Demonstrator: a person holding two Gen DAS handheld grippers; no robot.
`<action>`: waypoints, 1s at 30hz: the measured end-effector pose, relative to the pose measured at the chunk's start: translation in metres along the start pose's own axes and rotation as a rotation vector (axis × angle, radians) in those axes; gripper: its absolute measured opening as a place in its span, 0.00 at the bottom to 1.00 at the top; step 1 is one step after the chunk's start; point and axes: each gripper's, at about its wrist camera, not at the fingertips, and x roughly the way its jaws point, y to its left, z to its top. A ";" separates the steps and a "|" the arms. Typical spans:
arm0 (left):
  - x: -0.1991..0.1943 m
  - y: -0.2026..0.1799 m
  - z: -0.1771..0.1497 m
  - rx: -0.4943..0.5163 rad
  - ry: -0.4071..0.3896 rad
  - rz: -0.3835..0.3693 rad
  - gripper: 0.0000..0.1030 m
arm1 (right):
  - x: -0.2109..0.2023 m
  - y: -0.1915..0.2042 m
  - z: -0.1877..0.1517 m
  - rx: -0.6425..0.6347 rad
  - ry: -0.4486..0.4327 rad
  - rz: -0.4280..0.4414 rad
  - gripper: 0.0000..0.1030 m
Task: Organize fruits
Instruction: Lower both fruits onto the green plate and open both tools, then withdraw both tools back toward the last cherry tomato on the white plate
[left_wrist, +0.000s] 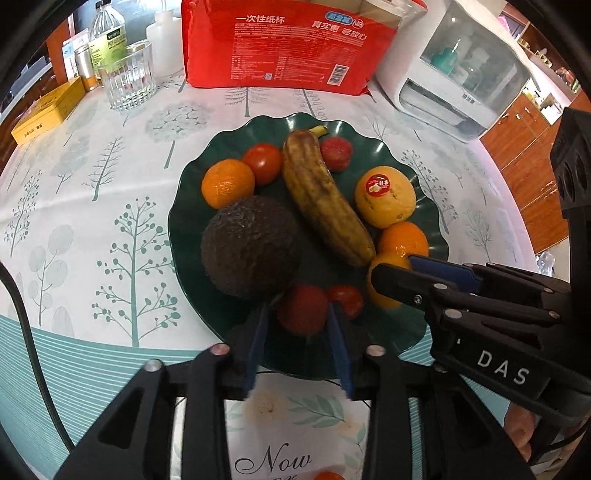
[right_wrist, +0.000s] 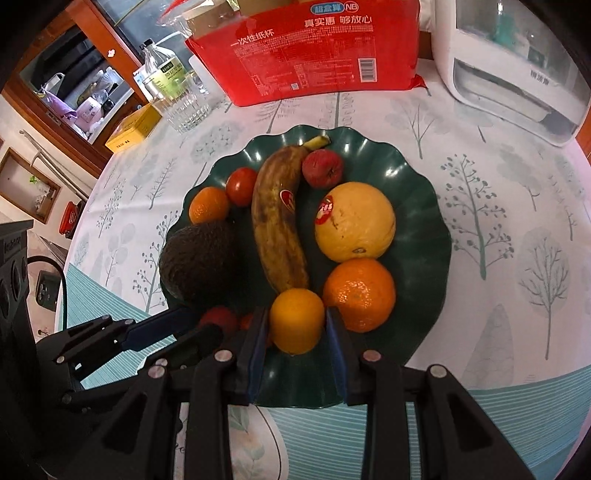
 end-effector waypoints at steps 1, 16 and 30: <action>-0.001 0.001 0.000 -0.004 -0.003 0.004 0.52 | 0.000 0.000 0.001 0.003 -0.002 0.006 0.31; -0.037 0.015 -0.011 -0.034 -0.057 0.018 0.67 | -0.029 0.005 -0.008 0.010 -0.050 0.005 0.33; -0.108 0.024 -0.029 -0.036 -0.176 0.037 0.73 | -0.069 0.027 -0.030 -0.006 -0.119 0.010 0.33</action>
